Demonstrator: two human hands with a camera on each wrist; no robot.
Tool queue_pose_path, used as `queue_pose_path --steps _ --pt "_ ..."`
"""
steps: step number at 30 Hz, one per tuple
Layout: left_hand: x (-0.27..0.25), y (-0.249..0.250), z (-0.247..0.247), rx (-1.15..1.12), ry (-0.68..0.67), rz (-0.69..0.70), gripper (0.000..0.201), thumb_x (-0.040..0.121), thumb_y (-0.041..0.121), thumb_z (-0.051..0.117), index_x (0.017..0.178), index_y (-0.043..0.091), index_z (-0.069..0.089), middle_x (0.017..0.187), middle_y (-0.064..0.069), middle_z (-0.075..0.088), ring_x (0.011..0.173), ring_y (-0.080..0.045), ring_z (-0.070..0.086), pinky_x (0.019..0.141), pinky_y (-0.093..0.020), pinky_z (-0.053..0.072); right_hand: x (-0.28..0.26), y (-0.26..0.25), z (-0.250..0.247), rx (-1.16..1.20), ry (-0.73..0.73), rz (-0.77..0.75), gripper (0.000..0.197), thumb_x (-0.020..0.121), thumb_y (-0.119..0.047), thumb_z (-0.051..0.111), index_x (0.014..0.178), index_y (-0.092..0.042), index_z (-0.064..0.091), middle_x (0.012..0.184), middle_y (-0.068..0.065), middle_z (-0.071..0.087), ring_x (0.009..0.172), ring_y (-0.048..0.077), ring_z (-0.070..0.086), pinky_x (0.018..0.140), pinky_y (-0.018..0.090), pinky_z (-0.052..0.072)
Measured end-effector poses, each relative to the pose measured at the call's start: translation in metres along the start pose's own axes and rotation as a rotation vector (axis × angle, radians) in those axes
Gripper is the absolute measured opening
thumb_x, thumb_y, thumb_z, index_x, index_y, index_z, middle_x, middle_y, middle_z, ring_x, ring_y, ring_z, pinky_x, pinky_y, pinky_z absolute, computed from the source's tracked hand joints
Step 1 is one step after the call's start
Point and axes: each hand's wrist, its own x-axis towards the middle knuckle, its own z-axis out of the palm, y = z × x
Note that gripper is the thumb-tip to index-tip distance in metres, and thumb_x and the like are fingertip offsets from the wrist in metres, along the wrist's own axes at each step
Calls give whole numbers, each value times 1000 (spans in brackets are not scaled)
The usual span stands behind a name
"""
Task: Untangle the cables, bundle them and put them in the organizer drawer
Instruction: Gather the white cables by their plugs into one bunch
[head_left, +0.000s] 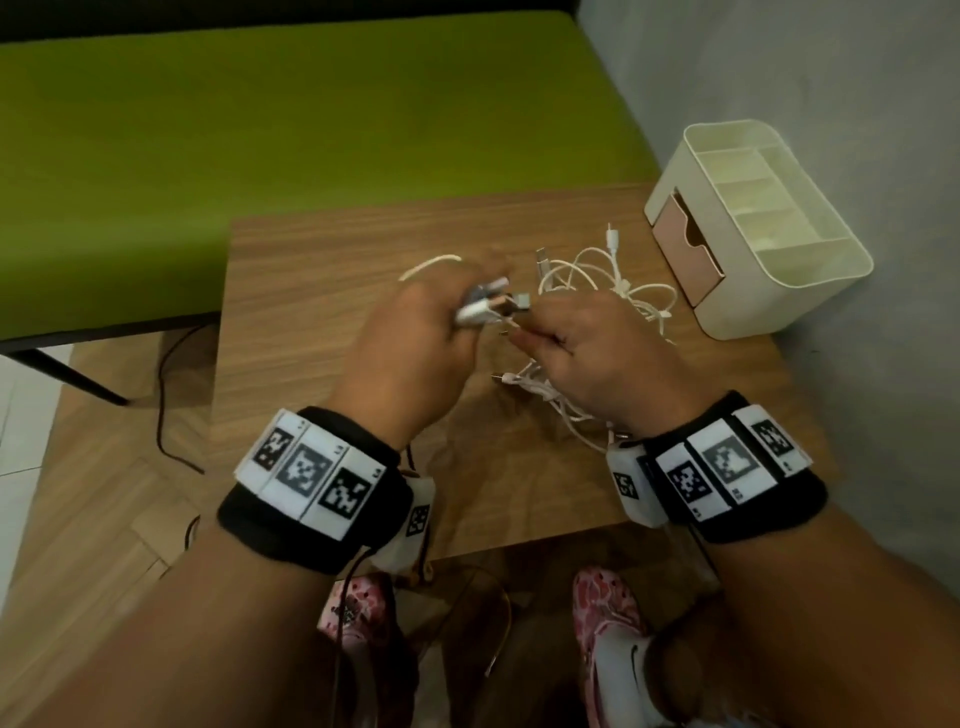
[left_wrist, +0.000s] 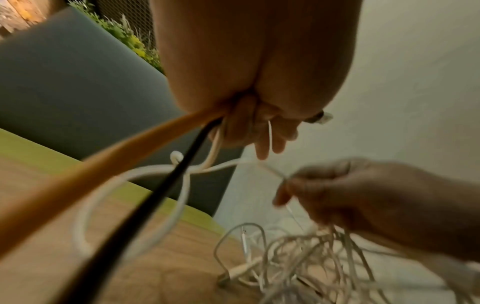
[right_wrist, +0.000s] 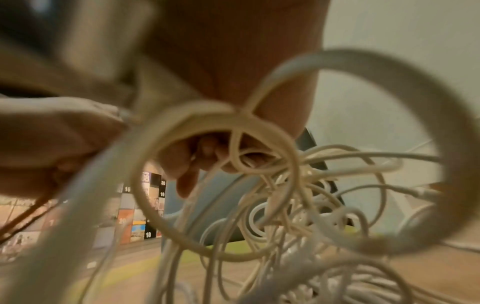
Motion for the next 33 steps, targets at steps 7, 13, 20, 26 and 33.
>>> queue_pose_path --steps 7,13,20,26,33 --pt "6 -7 -9 -367 -125 -137 26 98 18 55 73 21 59 50 15 51 43 -1 39 45 -21 29 0 -14 -10 148 84 -8 25 101 -27 53 85 -10 62 73 -6 53 66 9 45 59 16 32" --pt "9 -7 -31 -1120 10 -358 30 103 24 44 74 20 51 64 1 38 41 -6 22 40 -20 14 -1 0 -8 137 -122 133 30 103 -38 44 94 -15 60 78 -10 54 74 12 51 64 32 37" --pt "5 -14 -27 -263 24 -346 20 101 22 52 96 17 71 45 12 47 38 -3 31 43 -23 24 -3 11 0 7 -51 84 27 97 -31 50 101 -16 72 89 -15 54 87 10 53 88 45 46" --pt "2 7 -1 -69 -199 -186 16 97 19 59 82 17 65 62 7 60 53 -2 50 51 -26 39 1 -8 1 -57 -36 34 16 92 -23 56 90 -12 68 81 -8 53 76 16 48 77 34 32" --pt "6 -1 -17 -621 -249 -366 29 98 23 55 71 12 60 48 8 34 39 -8 26 40 -24 19 2 -12 -6 58 13 16 19 97 -30 54 91 -14 63 83 -10 51 76 9 47 73 32 32"
